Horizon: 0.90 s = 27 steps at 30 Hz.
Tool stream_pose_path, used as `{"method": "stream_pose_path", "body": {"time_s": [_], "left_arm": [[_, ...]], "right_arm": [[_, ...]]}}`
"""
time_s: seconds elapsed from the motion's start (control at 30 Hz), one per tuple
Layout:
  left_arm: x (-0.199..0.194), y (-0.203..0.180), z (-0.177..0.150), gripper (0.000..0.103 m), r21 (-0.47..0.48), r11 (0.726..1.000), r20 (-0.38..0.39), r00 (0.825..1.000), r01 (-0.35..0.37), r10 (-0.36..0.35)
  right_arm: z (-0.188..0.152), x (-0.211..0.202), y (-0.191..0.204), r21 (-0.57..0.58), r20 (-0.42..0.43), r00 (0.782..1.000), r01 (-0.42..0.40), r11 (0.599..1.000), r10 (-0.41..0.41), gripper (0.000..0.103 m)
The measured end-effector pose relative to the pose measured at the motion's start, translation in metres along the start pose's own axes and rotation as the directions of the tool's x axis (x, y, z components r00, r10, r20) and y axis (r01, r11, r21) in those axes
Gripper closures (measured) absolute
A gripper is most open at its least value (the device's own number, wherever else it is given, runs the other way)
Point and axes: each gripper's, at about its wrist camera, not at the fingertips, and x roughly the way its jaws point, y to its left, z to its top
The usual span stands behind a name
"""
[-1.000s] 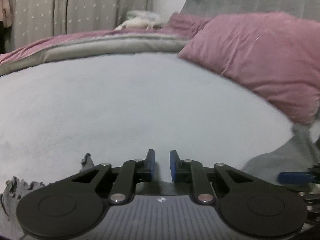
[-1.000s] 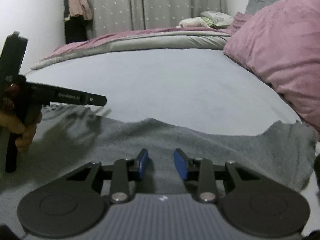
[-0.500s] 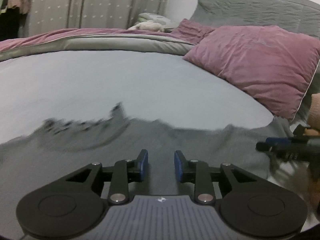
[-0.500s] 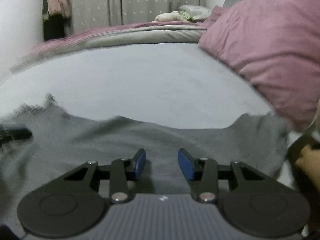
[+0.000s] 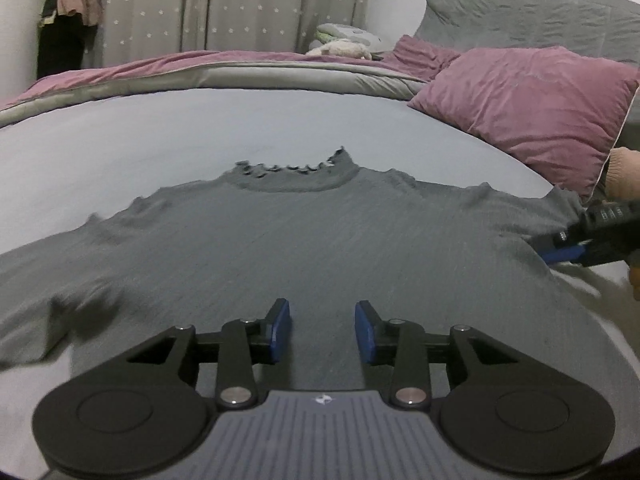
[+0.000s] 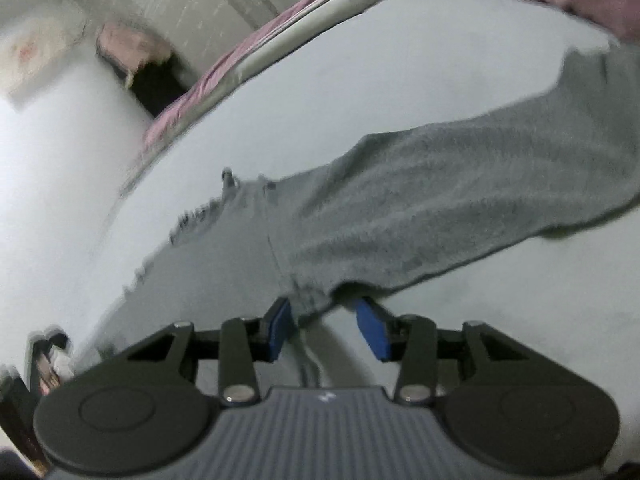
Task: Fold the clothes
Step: 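Move the open right gripper along the sleeve to its cuff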
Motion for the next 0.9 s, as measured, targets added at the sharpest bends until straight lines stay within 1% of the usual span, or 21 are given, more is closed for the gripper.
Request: {"method": "stream_pose_path", "body": {"time_s": [0.07, 0.13, 0.17, 0.2, 0.27, 0.37, 0.43, 0.5, 0.53, 0.57, 0.6, 0.63, 0.73, 0.77, 0.8, 0.83, 0.9], "left_arm": [[-0.004, 0.005, -0.009, 0.065, -0.013, 1.000, 0.009, 1.000, 0.002, -0.002], [-0.008, 0.010, -0.015, 0.064, -0.029, 0.999, 0.020, 1.000, 0.012, -0.012], [-0.010, 0.012, -0.018, 0.063, -0.035, 0.999, 0.026, 1.000, 0.018, -0.018], [-0.010, 0.013, -0.018, 0.063, -0.035, 0.999, 0.027, 0.999, 0.023, -0.022], [-0.011, 0.014, -0.020, 0.062, -0.028, 0.999, 0.028, 0.999, 0.033, -0.032], [-0.011, 0.022, -0.025, 0.060, -0.051, 0.997, 0.040, 0.997, 0.066, -0.064], [-0.011, 0.027, -0.025, 0.060, -0.082, 0.993, 0.043, 0.996, 0.087, -0.084], [-0.012, 0.028, -0.026, 0.060, -0.092, 0.991, 0.046, 0.995, 0.094, -0.090], [-0.012, 0.028, -0.026, 0.059, -0.091, 0.991, 0.046, 0.995, 0.093, -0.089], [-0.012, 0.028, -0.026, 0.059, -0.089, 0.992, 0.046, 0.995, 0.091, -0.087], [-0.013, 0.028, -0.027, 0.059, -0.087, 0.992, 0.045, 0.995, 0.089, -0.086], [-0.013, 0.028, -0.027, 0.059, -0.086, 0.992, 0.044, 0.995, 0.089, -0.085], [-0.016, 0.028, -0.028, 0.058, -0.083, 0.992, 0.040, 0.995, 0.092, -0.089], [-0.017, 0.028, -0.029, 0.058, -0.083, 0.992, 0.038, 0.995, 0.092, -0.089], [-0.018, 0.029, -0.029, 0.058, -0.084, 0.992, 0.037, 0.995, 0.094, -0.091], [-0.019, 0.029, -0.030, 0.058, -0.085, 0.992, 0.035, 0.995, 0.096, -0.093], [-0.022, 0.030, -0.031, 0.058, -0.080, 0.992, 0.021, 0.995, 0.095, -0.093]], "right_arm": [[0.000, 0.004, -0.009, 0.079, 0.018, 0.999, -0.038, 0.996, 0.037, 0.064], [0.000, 0.005, -0.009, 0.085, 0.030, 1.000, -0.010, 0.996, 0.007, 0.075], [0.000, 0.005, -0.009, 0.088, 0.036, 0.999, 0.005, 0.996, -0.008, 0.094], [0.000, 0.005, -0.010, 0.091, 0.042, 0.999, 0.019, 0.996, -0.023, 0.098], [0.000, 0.006, -0.010, 0.097, 0.053, 0.997, 0.047, 0.994, -0.053, 0.098], [-0.001, 0.007, -0.010, 0.104, 0.069, 0.993, 0.090, 0.991, -0.097, 0.098], [-0.002, 0.008, -0.002, 0.075, 0.066, 0.990, 0.120, 0.990, -0.125, 0.097], [-0.003, 0.007, 0.004, 0.078, 0.048, 0.989, 0.138, 0.987, -0.142, 0.091], [-0.005, 0.006, 0.006, 0.085, 0.041, 0.989, 0.140, 0.986, -0.144, 0.086], [-0.006, 0.002, 0.008, 0.094, 0.036, 0.990, 0.136, 0.986, -0.140, 0.075], [-0.008, -0.001, 0.010, 0.096, 0.035, 0.989, 0.138, 0.986, -0.142, 0.066], [-0.010, -0.005, 0.014, 0.089, 0.034, 0.988, 0.147, 0.985, -0.150, 0.065], [-0.017, -0.014, 0.029, 0.041, 0.016, 0.986, 0.167, 0.985, -0.168, 0.068], [-0.022, -0.013, 0.033, 0.025, 0.000, 0.985, 0.174, 0.984, -0.174, 0.072], [-0.027, -0.015, 0.035, 0.008, -0.016, 0.982, 0.191, 0.982, -0.190, 0.073], [-0.032, -0.015, 0.038, -0.017, -0.025, 0.975, 0.219, 0.976, -0.219, 0.074], [-0.042, -0.016, 0.045, -0.066, -0.039, 0.961, 0.272, 0.960, -0.275, 0.081]]}}
